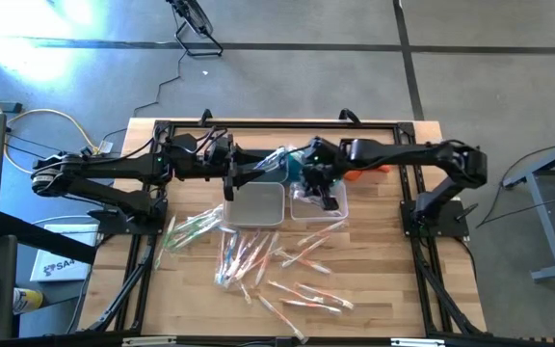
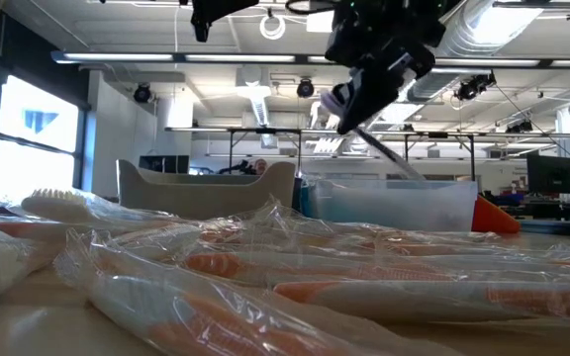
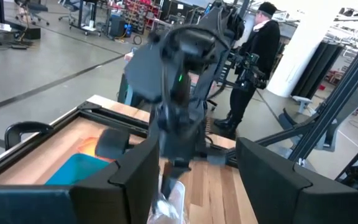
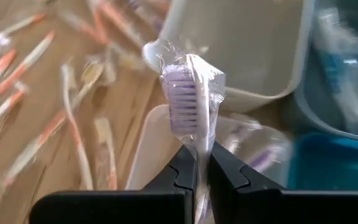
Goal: Pick & Place Toothbrushes
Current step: Put the purple toothbrush into the transparent bin
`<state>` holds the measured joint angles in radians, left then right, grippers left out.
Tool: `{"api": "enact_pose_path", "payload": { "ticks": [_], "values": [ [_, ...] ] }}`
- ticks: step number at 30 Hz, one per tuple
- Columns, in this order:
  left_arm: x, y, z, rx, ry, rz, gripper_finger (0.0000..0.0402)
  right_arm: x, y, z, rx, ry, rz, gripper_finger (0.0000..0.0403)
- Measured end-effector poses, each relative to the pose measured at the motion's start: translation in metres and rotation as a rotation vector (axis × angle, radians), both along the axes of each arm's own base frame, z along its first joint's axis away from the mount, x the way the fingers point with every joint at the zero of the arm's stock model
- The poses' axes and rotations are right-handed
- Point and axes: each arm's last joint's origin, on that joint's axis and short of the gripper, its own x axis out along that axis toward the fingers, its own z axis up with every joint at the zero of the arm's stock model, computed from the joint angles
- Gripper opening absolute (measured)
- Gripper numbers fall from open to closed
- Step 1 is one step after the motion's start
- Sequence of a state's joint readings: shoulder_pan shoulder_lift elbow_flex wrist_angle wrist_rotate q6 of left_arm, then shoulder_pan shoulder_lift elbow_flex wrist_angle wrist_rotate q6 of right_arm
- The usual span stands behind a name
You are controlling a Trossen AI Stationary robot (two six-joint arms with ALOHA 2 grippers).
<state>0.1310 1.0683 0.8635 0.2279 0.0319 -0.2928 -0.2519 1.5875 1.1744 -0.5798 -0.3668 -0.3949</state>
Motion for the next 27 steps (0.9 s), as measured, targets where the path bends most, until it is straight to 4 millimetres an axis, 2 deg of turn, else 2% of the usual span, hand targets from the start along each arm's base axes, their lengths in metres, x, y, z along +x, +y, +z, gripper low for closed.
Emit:
{"api": "enact_pose_path", "payload": {
  "ticks": [9, 16, 22, 24, 27],
  "values": [
    [0.000, 0.000, 0.000, -0.001, 0.000, 0.000, 0.0209, 0.012, 0.013, -0.029, -0.140, 0.087, 0.179, 0.0010],
    [0.000, 0.000, 0.000, -0.004, 0.001, -0.001, 0.0209, 0.012, 0.020, -0.031, -0.265, 0.122, 0.232, 0.0010],
    [0.000, 0.000, 0.000, -0.012, 0.000, -0.002, 0.0209, 0.011, 0.021, -0.031, -0.244, 0.121, 0.235, 0.0010],
    [0.000, 0.000, 0.000, -0.025, -0.001, -0.004, 0.0209, 0.012, 0.020, -0.031, -0.232, 0.118, 0.208, 0.0022],
    [0.000, 0.000, 0.000, -0.026, -0.001, -0.004, 0.0209, 0.013, 0.020, -0.030, -0.227, 0.109, 0.193, 0.0060]
  ]
}}
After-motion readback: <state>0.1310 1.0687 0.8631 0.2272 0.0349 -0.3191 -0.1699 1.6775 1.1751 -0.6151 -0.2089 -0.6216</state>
